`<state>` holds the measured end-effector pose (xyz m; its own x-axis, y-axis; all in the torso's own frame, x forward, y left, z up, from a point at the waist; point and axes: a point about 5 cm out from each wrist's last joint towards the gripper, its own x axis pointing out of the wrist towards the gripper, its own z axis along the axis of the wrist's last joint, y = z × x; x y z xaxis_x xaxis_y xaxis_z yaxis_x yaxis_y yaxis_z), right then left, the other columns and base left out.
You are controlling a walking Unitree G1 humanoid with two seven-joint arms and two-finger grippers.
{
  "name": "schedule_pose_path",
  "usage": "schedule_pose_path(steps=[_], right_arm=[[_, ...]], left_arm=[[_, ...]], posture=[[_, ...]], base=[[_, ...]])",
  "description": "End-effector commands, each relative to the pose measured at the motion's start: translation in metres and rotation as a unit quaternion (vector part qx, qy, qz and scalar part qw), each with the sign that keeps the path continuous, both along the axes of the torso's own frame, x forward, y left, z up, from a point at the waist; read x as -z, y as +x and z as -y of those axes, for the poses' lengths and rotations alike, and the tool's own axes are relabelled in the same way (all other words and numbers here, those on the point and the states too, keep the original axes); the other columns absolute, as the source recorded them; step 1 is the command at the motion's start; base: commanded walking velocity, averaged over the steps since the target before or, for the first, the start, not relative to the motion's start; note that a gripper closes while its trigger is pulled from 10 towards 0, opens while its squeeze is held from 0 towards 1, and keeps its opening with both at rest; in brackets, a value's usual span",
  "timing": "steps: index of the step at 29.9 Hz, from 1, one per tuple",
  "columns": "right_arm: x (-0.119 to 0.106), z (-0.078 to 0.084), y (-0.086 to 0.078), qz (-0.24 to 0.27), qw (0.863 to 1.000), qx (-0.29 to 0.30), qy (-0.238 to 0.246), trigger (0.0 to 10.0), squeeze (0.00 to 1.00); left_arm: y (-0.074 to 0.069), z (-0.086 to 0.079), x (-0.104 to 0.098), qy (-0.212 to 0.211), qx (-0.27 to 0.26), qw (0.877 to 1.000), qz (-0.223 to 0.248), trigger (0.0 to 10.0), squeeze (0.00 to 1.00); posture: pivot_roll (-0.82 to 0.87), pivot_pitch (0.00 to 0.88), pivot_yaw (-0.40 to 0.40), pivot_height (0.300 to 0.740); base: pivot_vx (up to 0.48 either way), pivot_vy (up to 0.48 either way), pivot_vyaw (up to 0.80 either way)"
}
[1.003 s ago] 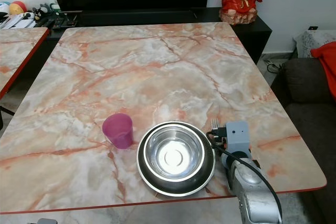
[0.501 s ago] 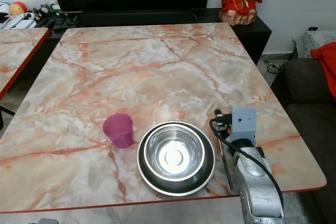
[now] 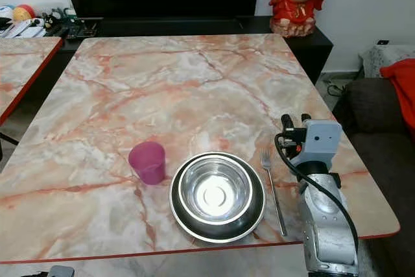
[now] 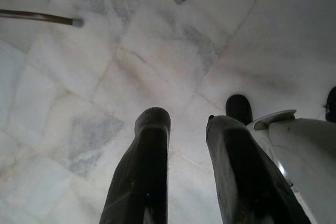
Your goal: Setting the table
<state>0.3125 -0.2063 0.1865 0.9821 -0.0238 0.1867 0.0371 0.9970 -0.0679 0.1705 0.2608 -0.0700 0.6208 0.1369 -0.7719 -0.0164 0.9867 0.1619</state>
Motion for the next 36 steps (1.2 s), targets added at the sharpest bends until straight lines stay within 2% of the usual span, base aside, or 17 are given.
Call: schedule_pose_path(steps=[1, 23, 27, 29, 30, 36], right_arm=[[-0.001, 0.002, -0.002, 0.01, 1.0, 0.006, -0.005, 10.0, 0.0], [0.0, -0.004, -0.004, 0.035, 0.999, -0.011, -0.009, 10.0, 0.0], [0.0, -0.007, -0.005, 0.036, 0.999, -0.018, -0.033, 10.0, 0.0], [0.0, -0.008, -0.005, 0.036, 0.999, -0.02, -0.03, 10.0, 0.0], [0.001, -0.007, -0.005, 0.04, 0.999, -0.021, -0.009, 10.0, 0.0], [0.003, -0.007, -0.005, 0.036, 0.999, -0.021, -0.001, 10.0, 0.0]], left_arm=[[-0.007, -0.001, 0.004, -0.003, -0.012, 1.0, -0.016, 10.0, 0.0], [-0.007, -0.002, 0.003, 0.001, -0.013, 1.0, -0.016, 10.0, 0.0], [-0.007, -0.004, 0.003, 0.002, -0.013, 1.0, -0.016, 10.0, 0.0], [-0.007, -0.004, 0.003, 0.0, -0.016, 1.0, -0.017, 10.0, 0.0], [-0.008, -0.004, 0.003, -0.002, -0.017, 1.0, -0.019, 10.0, 0.0], [-0.008, -0.006, 0.003, 0.0, -0.013, 1.0, -0.022, 10.0, 0.0]], posture=[[-0.06, 0.065, 0.002, 0.74], [-0.05, 0.014, 0.01, 0.74], [-0.05, 0.012, 0.014, 0.74], [-0.05, 0.01, 0.018, 0.74], [-0.05, 0.009, 0.019, 0.74], [-0.05, 0.01, 0.023, 0.74]], base=[[0.0, 0.0, 0.0], [0.0, 0.0, 0.0], [0.0, 0.0, 0.73], [0.0, 0.0, 0.8], [0.0, 0.0, 0.45], [0.0, 0.48, 0.0]])
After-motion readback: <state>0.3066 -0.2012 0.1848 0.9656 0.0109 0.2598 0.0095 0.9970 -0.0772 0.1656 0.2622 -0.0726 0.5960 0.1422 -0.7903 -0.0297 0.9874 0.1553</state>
